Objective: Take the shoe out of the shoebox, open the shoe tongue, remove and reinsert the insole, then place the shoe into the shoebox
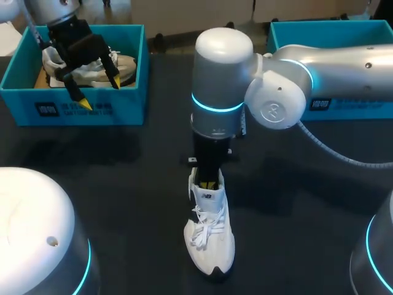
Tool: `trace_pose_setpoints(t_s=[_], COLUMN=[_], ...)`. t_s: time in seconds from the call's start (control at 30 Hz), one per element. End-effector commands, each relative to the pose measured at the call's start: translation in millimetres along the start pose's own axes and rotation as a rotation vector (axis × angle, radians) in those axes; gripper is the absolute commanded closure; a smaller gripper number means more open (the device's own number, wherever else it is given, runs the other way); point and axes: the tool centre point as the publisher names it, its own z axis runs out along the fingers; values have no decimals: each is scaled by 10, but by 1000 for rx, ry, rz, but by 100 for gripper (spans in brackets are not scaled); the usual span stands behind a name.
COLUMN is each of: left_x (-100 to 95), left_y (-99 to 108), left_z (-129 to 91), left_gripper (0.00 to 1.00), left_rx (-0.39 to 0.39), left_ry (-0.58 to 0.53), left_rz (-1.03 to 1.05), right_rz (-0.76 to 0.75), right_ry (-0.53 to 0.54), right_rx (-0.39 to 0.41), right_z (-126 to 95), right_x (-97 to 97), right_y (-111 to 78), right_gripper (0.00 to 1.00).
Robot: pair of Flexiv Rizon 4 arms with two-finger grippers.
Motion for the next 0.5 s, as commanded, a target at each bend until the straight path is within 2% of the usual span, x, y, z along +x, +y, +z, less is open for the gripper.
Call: trace_pose_setpoints(t_s=[0.03, 0.3, 0.4, 0.5], left_x=[7, 7, 7, 7], left_y=[0, 0, 0, 0], left_z=[-8, -8, -8, -8], left_gripper=[0, 0, 0, 0], left_rx=[-2, -2, -2, -2], left_ry=[1, 1, 1, 1], left_rz=[0, 0, 0, 0], right_rz=[4, 0, -6, -12], right_ry=[-26, -7, 5, 5], right_rx=[-6, 12, 17, 32], right_z=[-28, -47, -36, -54], right_x=[70, 26, -6, -54], right_y=[-39, -115, -141, -143], right_gripper=[100, 100, 94, 78])
